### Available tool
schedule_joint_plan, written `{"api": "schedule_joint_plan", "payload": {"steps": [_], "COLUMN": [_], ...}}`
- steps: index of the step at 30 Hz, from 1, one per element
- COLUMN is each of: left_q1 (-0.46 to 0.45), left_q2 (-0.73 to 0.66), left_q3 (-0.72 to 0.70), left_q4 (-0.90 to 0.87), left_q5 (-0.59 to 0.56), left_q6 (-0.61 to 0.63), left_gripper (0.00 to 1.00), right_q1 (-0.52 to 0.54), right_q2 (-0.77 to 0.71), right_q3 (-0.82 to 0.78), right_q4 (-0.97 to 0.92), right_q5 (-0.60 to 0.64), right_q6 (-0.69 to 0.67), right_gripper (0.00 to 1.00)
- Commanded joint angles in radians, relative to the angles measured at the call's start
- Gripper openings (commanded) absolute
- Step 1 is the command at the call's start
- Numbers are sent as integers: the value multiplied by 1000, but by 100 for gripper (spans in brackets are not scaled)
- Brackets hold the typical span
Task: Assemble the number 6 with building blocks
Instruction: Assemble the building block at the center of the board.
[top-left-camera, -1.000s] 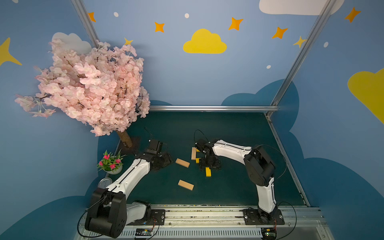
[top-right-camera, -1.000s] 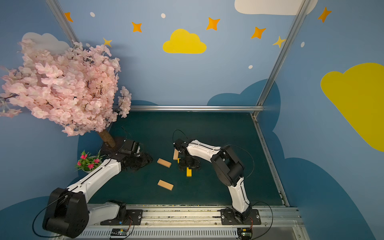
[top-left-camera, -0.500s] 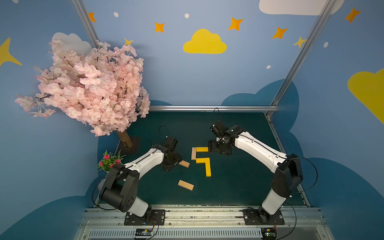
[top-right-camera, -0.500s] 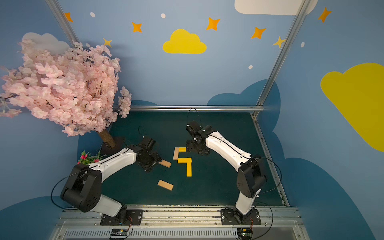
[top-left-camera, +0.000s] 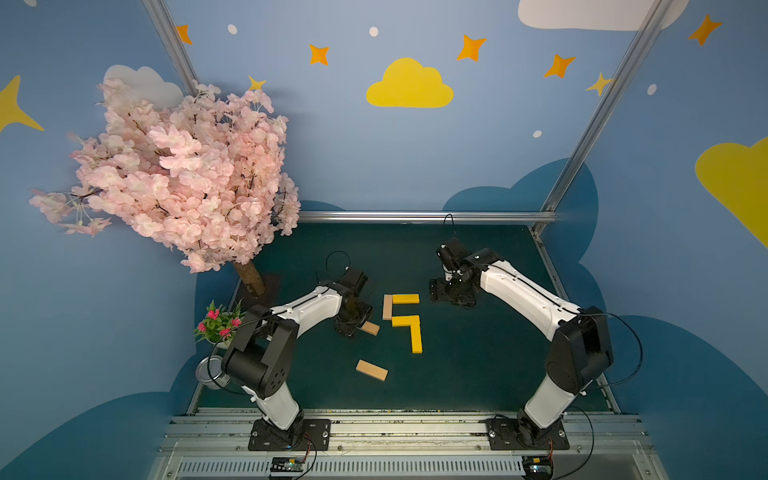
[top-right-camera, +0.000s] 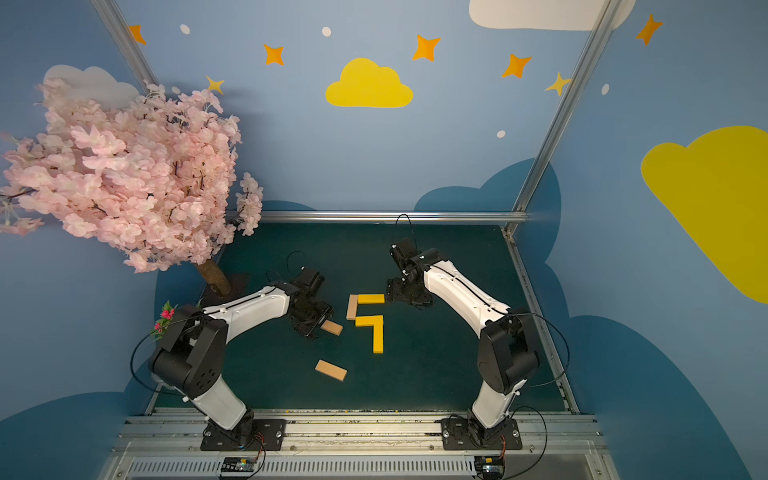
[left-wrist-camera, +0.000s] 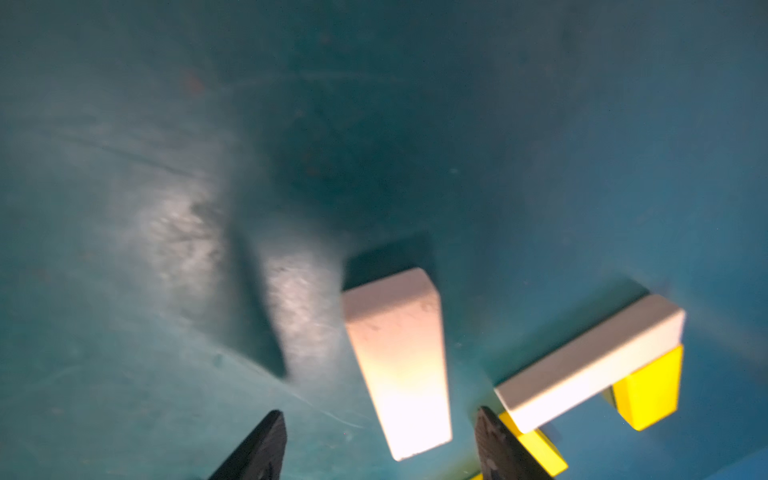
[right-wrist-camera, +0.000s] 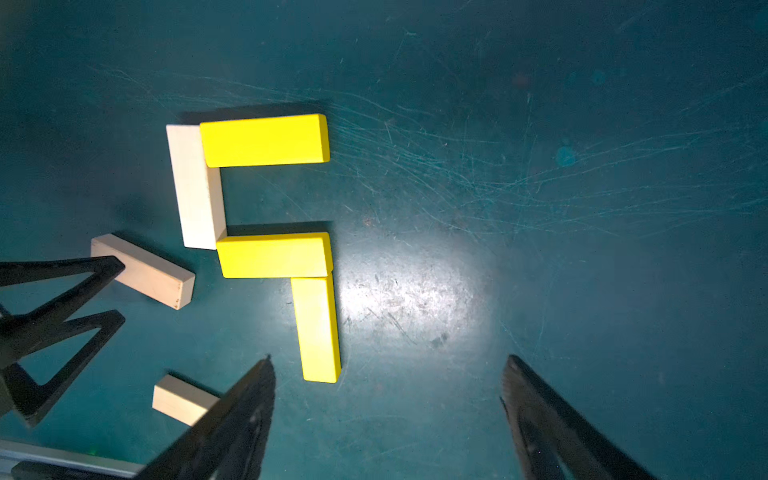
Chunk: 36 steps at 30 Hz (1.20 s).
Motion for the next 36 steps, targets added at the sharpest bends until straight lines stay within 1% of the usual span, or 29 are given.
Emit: {"api": "schedule_joint_plan", "payload": {"steps": [1,10,13,14,16,19,22,25,27,29,31,34,36], "left_q1": [-5,-34,-39,-39,-40,-53,-60,-60,-57,-60,-67,-76,-103], "left_q2": [19,151,190,198,209,192,162,152,160,171,180,196,211], "left_q3": [26,101,127,131,120,44,-21,-51,-41,9,70,141,200], "left_q4": [-41,-47,-62,-74,-105,-99,-98,-97,-113,-168,-241,-306,-387], "left_q5": [-14,22,37,43,70,107,110,109,110,93,61,45,-2], "left_q6": [-35,-61,-66,-68,-83,-101,-102,-78,-19,79,189,386,517], "left_gripper": [73,73,70,68,60,47,36,28,23,19,18,19,19], "right_q1": [-30,-103,-129,-136,-152,-170,-180,-183,-183,-183,-183,-183,-183], "right_q2": [-32,-5,0,1,4,6,8,8,5,-3,-16,-39,-53], "right_q3": [-17,-13,-10,-7,-4,2,9,12,13,12,8,-7,-23], "right_q4": [21,39,42,42,42,44,46,51,52,51,52,58,64], "right_q5": [-36,-98,-114,-118,-127,-137,-144,-152,-158,-161,-161,-158,-156], "right_q6": [-44,-78,-88,-89,-92,-91,-86,-75,-67,-60,-54,-44,-35], "right_gripper": [88,87,86,86,86,85,84,83,83,83,83,82,82]}}
